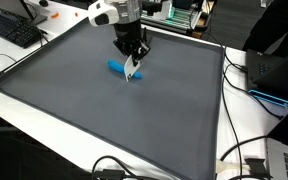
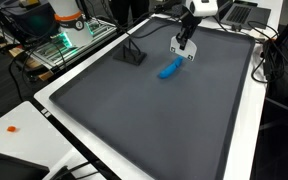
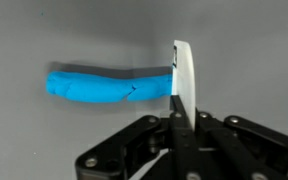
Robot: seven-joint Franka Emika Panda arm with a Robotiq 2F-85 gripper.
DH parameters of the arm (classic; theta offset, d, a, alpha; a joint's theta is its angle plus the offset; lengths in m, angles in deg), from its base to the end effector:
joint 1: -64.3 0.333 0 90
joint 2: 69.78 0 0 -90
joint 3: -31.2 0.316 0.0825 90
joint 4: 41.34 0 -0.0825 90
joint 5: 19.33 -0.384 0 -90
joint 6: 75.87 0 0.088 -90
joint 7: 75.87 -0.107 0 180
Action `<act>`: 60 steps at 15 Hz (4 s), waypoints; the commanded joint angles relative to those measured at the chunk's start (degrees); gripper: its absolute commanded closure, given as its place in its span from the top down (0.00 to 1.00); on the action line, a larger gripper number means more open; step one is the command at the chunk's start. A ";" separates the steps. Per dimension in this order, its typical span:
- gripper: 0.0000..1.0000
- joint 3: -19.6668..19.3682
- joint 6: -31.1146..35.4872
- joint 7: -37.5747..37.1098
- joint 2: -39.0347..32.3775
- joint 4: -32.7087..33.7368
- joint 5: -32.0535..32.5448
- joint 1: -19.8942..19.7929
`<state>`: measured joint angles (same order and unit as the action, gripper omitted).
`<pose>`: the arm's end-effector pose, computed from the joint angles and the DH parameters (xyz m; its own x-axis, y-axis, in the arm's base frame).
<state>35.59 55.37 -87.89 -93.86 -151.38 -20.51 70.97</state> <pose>0.6087 0.1173 0.2692 0.9977 -0.0355 -0.0581 -0.0376 -0.9987 -0.0347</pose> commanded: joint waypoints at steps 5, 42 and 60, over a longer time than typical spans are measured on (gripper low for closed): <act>0.01 -2.07 7.38 -0.46 -0.55 -4.10 6.32 2.36; 0.01 -2.37 4.38 -1.53 4.25 -6.10 1.41 1.97; 0.01 -3.88 5.53 -2.38 -0.62 -6.37 4.49 2.13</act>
<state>31.97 60.75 -89.27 -92.89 -156.91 -17.21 72.84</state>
